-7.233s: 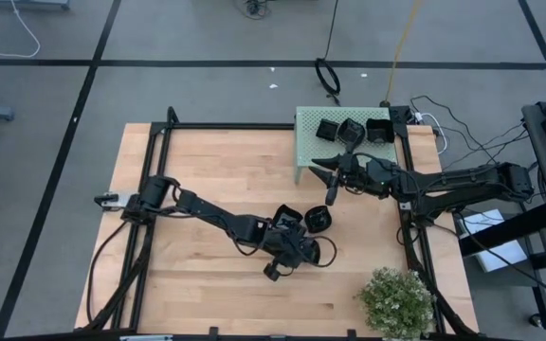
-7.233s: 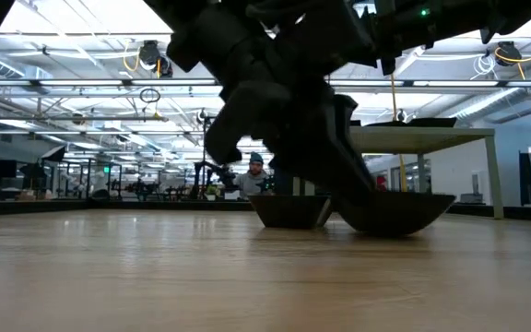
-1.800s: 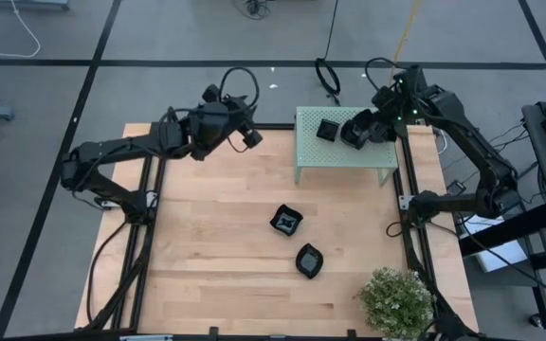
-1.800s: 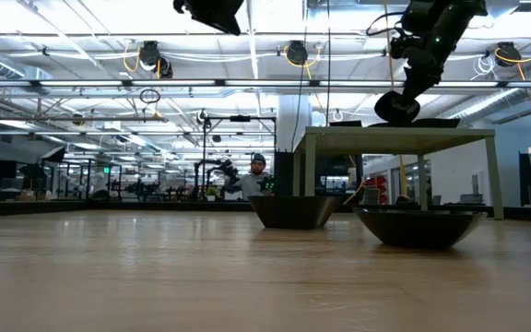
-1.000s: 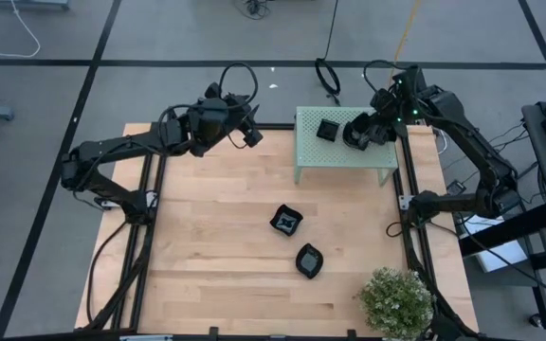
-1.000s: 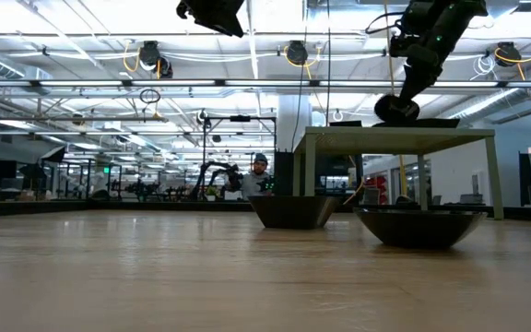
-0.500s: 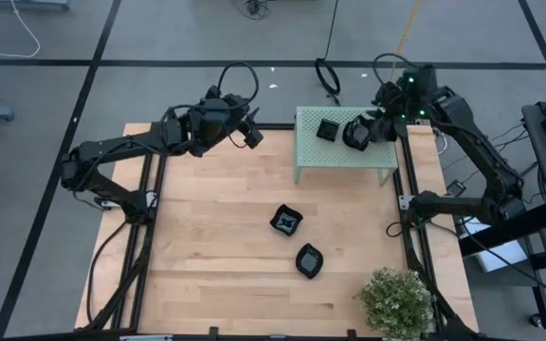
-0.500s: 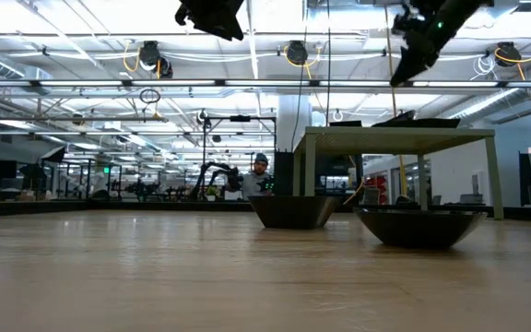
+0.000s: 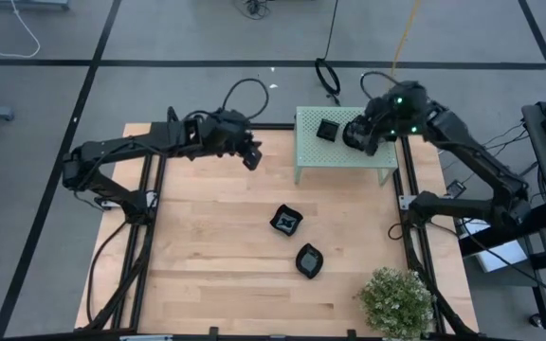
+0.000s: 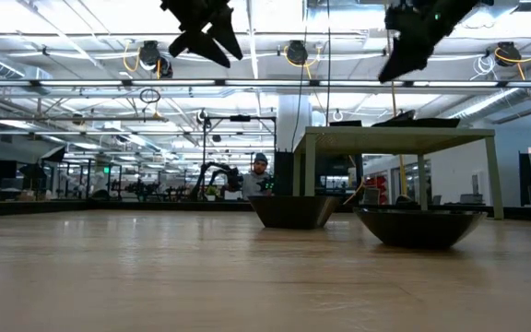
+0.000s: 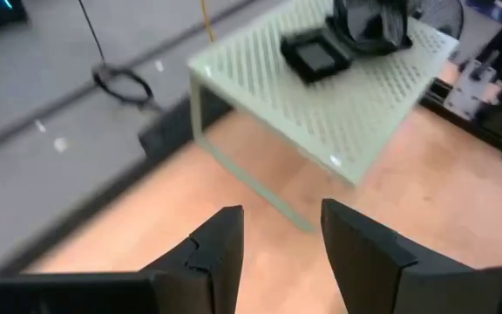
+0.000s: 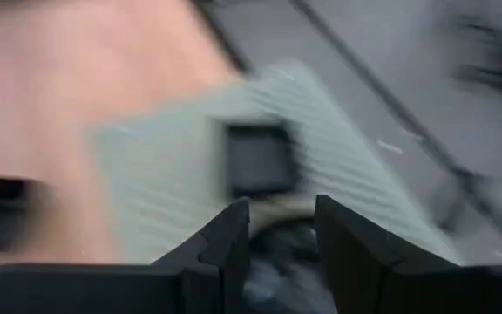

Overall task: Pick & Place Mini shaped plates
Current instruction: Stack the top leaf-shaped plate on top of the leaf-shaped plate on the shelf, then stack the leaf-shaped plate on top of the leaf-shaped plate on the shelf

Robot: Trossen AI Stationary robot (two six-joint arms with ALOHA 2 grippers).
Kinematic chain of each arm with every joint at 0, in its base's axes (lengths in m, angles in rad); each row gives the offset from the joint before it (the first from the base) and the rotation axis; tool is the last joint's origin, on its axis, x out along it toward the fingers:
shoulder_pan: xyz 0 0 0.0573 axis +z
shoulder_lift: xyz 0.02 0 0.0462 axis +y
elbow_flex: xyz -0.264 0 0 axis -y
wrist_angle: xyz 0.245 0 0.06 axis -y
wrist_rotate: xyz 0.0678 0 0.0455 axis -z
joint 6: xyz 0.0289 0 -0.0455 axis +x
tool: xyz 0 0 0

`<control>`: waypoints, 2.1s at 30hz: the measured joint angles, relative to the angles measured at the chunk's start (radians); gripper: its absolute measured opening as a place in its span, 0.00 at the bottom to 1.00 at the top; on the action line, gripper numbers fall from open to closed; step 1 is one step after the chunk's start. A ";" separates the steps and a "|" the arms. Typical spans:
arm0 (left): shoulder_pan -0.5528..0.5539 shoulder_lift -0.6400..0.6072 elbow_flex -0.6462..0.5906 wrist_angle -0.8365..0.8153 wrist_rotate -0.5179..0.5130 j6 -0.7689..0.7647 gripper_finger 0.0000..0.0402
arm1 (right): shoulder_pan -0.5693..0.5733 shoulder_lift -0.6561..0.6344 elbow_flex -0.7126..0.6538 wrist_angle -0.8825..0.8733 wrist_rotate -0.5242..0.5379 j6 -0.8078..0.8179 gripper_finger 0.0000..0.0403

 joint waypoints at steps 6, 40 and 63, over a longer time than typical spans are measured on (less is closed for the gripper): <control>-0.053 -0.001 0.000 -0.078 0.015 -0.180 0.40 | -0.009 0.005 -0.128 0.100 0.389 -0.078 0.30; -0.214 -0.001 0.001 -0.081 0.012 -0.158 0.40 | 0.157 -0.137 -0.277 0.313 -0.216 0.328 0.26; -0.265 -0.002 0.001 -0.291 0.192 -0.124 0.40 | 1.038 0.137 -0.574 0.666 0.007 1.082 0.45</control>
